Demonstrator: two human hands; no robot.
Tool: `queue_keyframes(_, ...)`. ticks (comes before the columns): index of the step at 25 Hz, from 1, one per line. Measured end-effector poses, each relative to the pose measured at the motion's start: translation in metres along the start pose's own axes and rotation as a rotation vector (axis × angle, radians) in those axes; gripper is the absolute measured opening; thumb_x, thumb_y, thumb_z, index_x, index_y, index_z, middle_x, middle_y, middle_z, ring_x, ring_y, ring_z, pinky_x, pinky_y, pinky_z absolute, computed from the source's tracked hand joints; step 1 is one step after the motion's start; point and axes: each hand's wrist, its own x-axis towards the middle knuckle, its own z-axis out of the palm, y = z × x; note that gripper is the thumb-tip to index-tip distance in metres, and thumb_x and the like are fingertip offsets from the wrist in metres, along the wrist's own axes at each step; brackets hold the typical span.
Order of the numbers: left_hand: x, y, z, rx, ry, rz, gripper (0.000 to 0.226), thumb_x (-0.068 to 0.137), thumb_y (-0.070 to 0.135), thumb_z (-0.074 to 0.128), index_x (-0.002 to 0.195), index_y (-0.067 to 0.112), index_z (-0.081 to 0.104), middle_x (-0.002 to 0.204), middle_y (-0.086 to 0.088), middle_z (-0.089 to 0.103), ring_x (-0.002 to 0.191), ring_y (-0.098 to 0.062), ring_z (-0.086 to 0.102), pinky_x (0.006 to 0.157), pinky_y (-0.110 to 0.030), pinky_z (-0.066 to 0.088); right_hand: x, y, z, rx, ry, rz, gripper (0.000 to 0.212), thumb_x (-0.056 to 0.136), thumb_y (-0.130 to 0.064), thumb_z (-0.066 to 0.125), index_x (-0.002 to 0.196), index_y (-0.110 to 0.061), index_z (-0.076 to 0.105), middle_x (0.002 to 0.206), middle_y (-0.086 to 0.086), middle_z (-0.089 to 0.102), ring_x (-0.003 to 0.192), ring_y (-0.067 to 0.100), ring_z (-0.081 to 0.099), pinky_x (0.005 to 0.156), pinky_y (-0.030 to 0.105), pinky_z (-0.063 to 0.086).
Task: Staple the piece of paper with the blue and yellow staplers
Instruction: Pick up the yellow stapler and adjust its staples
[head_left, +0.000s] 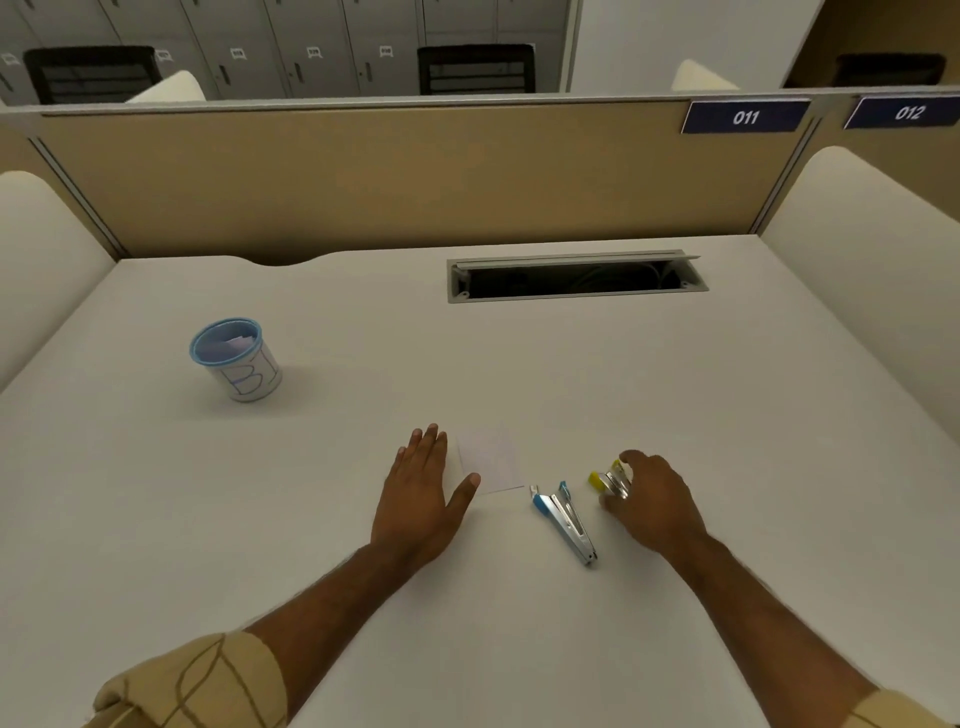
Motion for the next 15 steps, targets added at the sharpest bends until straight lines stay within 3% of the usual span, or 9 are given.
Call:
queue_keyframes(4,-0.012,0.012,-0.008,-0.063,0.032,-0.013,0.071,0.096,0.056,0.038,0.153,0.016,0.024,0.164,0.003,0.017,0.152,-0.011,0.005,0.12,-0.027,0.003,-0.006,0.007,0.005,0.064,0.007,-0.045,0.045,0.077,-0.021,0.074,0.118,-0.013,0.058,0.1,0.009,0.063,0.093,0.028,0.06,0.074,0.03,0.041)
queue_keyframes(6,-0.017,0.026,-0.012,-0.156,0.077,-0.048,0.065,0.095,0.052,0.046,0.149,0.017,0.036,0.159,0.003,0.032,0.149,-0.013,0.02,0.119,-0.03,0.017,-0.008,0.002,0.001,0.177,0.04,-0.075,0.045,0.077,-0.021,0.076,0.118,-0.014,0.059,0.09,0.002,0.062,0.08,0.021,0.059,0.072,0.028,0.041)
queue_keyframes(8,-0.021,0.047,-0.018,-0.353,0.131,-0.103,0.049,0.093,0.046,0.057,0.134,0.02,0.055,0.14,0.005,0.055,0.128,-0.01,0.05,0.105,-0.024,0.039,-0.013,-0.011,-0.003,0.35,0.08,-0.119,0.05,0.074,-0.022,0.079,0.119,-0.016,0.06,0.083,-0.004,0.061,0.07,0.01,0.055,0.07,0.025,0.042)
queue_keyframes(10,-0.024,0.074,-0.024,-0.67,0.028,-0.178,0.03,0.088,0.041,0.065,0.114,0.025,0.065,0.116,0.005,0.07,0.097,-0.008,0.066,0.084,-0.021,0.052,-0.023,-0.029,-0.004,0.488,0.14,-0.23,0.054,0.072,-0.022,0.081,0.121,-0.02,0.061,0.084,-0.008,0.06,0.07,0.004,0.055,0.067,0.018,0.042)
queue_keyframes(12,-0.027,0.098,-0.026,-0.969,-0.114,-0.209,0.025,0.089,0.043,0.064,0.107,0.026,0.066,0.103,0.004,0.073,0.087,-0.013,0.071,0.079,-0.029,0.059,-0.036,-0.05,-0.002,0.549,0.181,-0.376,0.054,0.073,-0.025,0.081,0.123,-0.024,0.06,0.086,-0.009,0.058,0.075,0.004,0.057,0.065,0.015,0.044)
queue_keyframes(15,-0.027,0.115,-0.032,-1.097,-0.004,-0.263,0.024,0.095,0.042,0.056,0.097,0.021,0.067,0.081,0.006,0.07,0.077,-0.014,0.068,0.074,-0.03,0.059,-0.053,-0.07,0.002,0.612,0.134,-0.521,0.058,0.074,-0.021,0.079,0.127,-0.025,0.057,0.086,-0.009,0.056,0.075,0.006,0.056,0.06,0.014,0.046)
